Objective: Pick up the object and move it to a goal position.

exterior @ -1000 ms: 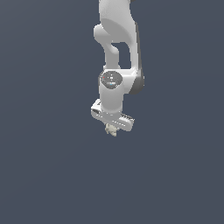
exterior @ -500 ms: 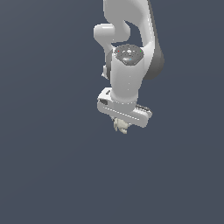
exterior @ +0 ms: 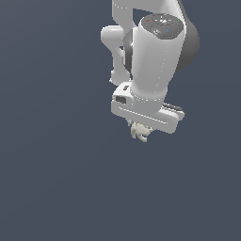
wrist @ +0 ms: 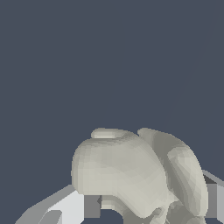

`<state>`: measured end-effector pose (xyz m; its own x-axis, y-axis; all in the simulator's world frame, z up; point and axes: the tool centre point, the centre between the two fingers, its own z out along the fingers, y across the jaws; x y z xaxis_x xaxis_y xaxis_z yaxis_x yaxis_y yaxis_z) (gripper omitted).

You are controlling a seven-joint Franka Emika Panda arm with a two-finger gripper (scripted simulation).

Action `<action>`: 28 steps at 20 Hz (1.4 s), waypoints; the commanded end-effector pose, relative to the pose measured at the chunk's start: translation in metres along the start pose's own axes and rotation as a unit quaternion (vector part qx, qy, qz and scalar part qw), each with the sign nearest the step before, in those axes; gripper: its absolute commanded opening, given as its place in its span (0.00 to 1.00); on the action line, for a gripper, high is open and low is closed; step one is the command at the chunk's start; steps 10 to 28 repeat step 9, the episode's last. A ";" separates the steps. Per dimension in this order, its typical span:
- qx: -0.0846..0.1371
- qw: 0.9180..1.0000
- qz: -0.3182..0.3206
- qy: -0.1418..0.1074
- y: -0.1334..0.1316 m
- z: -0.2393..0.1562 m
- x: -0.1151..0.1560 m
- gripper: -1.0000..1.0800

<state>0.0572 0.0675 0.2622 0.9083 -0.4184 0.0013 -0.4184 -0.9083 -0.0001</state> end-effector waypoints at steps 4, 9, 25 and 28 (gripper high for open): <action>0.000 1.000 0.000 -0.001 -0.009 -0.015 0.004 0.00; 0.000 1.000 0.000 -0.001 -0.011 -0.018 0.005 0.00; 0.000 1.000 0.000 -0.001 -0.011 -0.018 0.005 0.00; 0.000 1.000 0.000 -0.001 -0.011 -0.018 0.005 0.00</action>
